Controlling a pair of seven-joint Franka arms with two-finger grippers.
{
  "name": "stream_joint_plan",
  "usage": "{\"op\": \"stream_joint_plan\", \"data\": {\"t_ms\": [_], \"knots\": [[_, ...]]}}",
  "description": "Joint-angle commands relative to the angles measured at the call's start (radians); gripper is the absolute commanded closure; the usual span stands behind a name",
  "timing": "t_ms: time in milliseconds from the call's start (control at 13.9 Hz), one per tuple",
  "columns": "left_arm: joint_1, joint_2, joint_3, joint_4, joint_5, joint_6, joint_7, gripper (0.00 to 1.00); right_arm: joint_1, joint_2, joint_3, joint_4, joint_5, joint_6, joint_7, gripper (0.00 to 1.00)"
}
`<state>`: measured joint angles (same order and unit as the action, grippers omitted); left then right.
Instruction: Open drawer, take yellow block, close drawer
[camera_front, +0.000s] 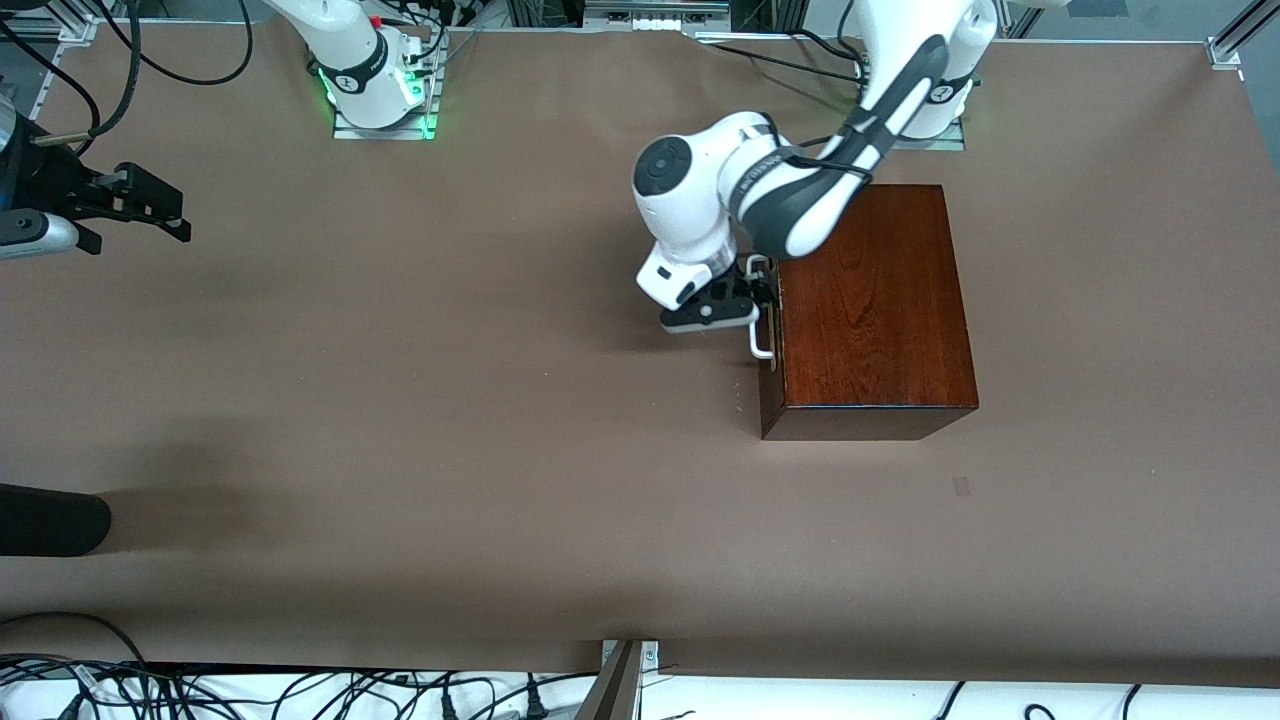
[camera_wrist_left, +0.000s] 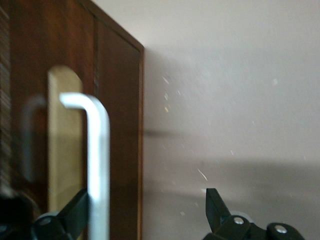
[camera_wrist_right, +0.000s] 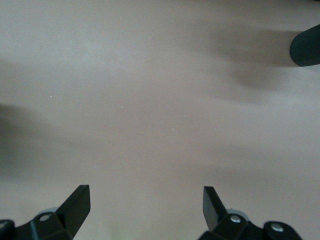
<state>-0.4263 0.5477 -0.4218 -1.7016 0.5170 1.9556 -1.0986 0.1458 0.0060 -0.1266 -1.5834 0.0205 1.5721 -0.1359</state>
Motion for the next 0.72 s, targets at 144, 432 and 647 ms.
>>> {"op": "stream_joint_plan", "data": {"t_ms": [144,432,647], "knots": [[-0.019,0.009,-0.002,-0.03,0.078,0.02,-0.044,0.0,-0.009,0.005,0.002,0.017,-0.007,-0.009,-0.008,0.0],[-0.022,0.015,-0.003,-0.023,0.078,0.029,-0.049,0.0,-0.008,0.006,0.004,0.019,-0.014,-0.007,-0.007,0.0],[-0.051,0.052,-0.005,0.029,0.078,0.051,-0.05,0.0,-0.009,0.011,0.002,0.019,-0.013,-0.007,-0.008,0.0]]}}
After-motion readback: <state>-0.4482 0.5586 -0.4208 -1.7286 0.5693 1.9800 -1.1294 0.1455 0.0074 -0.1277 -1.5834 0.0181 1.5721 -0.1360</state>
